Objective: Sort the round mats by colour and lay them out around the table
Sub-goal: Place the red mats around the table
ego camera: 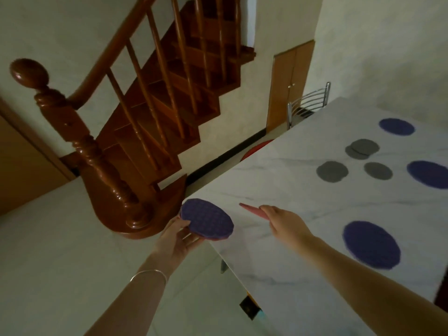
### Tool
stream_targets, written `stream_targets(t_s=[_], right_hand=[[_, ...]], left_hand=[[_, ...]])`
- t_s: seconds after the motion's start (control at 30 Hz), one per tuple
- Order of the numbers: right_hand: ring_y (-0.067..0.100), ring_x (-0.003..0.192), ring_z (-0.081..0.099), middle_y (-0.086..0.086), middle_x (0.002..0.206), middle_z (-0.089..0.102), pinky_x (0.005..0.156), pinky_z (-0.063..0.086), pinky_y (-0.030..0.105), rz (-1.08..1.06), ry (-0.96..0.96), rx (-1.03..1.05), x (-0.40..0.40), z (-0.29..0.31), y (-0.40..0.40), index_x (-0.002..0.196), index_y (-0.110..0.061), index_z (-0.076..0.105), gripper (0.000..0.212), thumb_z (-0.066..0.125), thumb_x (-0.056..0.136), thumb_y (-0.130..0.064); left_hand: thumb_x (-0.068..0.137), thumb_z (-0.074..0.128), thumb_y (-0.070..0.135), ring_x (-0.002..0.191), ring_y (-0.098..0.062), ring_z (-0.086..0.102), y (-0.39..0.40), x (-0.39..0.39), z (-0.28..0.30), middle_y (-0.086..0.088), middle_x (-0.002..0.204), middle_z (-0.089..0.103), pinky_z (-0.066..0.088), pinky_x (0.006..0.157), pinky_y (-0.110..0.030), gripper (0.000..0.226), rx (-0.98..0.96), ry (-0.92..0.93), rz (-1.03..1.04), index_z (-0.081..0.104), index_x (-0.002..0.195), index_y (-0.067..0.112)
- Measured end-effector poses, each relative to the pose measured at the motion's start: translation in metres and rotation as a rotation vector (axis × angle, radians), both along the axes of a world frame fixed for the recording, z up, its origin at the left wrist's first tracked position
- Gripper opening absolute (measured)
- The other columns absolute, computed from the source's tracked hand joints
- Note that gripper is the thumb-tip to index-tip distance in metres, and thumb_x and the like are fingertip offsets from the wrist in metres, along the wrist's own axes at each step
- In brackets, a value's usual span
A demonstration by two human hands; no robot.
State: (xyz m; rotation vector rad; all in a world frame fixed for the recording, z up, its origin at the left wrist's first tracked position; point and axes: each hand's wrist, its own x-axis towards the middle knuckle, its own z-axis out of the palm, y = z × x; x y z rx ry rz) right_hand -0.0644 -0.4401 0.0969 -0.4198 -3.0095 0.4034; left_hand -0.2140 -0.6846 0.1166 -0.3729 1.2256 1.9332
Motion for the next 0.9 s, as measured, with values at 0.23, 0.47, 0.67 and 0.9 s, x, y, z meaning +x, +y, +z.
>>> stream_targets(t_s=[0.23, 0.47, 0.67, 0.9], right_hand=[[0.022, 0.097, 0.065, 0.006, 0.12, 0.062, 0.083, 0.054, 0.032, -0.351, -0.098, 0.029, 0.005, -0.026, 0.002, 0.133, -0.015, 0.038, 0.042, 0.049, 0.092, -0.016], [0.023, 0.105, 0.062, 0.001, 0.129, 0.059, 0.084, 0.051, 0.032, -0.562, 0.023, -0.082, 0.008, -0.054, -0.048, 0.134, -0.029, 0.042, 0.056, 0.048, 0.085, -0.002], [0.026, 0.121, 0.047, 0.006, 0.136, 0.049, 0.097, 0.045, 0.039, -0.697, -0.206, -0.189, -0.006, -0.08, -0.09, 0.135, -0.026, 0.045, 0.05, 0.044, 0.088, -0.01], [0.026, 0.12, 0.045, 0.008, 0.135, 0.047, 0.093, 0.044, 0.036, -0.797, -0.227, -0.187, -0.002, -0.105, -0.1, 0.134, -0.028, 0.047, 0.051, 0.046, 0.088, -0.008]], left_hand=[[0.067, 0.066, 0.003, 0.097, -0.034, 0.069, 0.069, -0.051, -0.013, -0.021, 0.119, 0.064, 0.059, 0.062, -0.036, 0.056, 0.09, 0.02, -0.263, 0.06, 0.122, 0.008], [0.066, 0.071, 0.007, 0.098, -0.03, 0.07, 0.112, -0.085, -0.04, -0.016, 0.105, 0.072, 0.058, 0.071, -0.036, 0.034, 0.119, -0.006, -0.575, 0.076, 0.099, 0.011], [0.082, 0.058, 0.007, 0.092, -0.029, 0.069, 0.121, -0.095, -0.044, -0.014, 0.099, 0.072, 0.059, 0.064, -0.033, 0.025, 0.094, -0.044, -0.72, 0.071, 0.102, 0.01], [0.085, 0.055, 0.006, 0.09, -0.028, 0.069, 0.13, -0.08, -0.05, -0.013, 0.092, 0.075, 0.061, 0.063, -0.036, 0.025, 0.102, -0.106, -0.811, 0.07, 0.105, 0.01]])
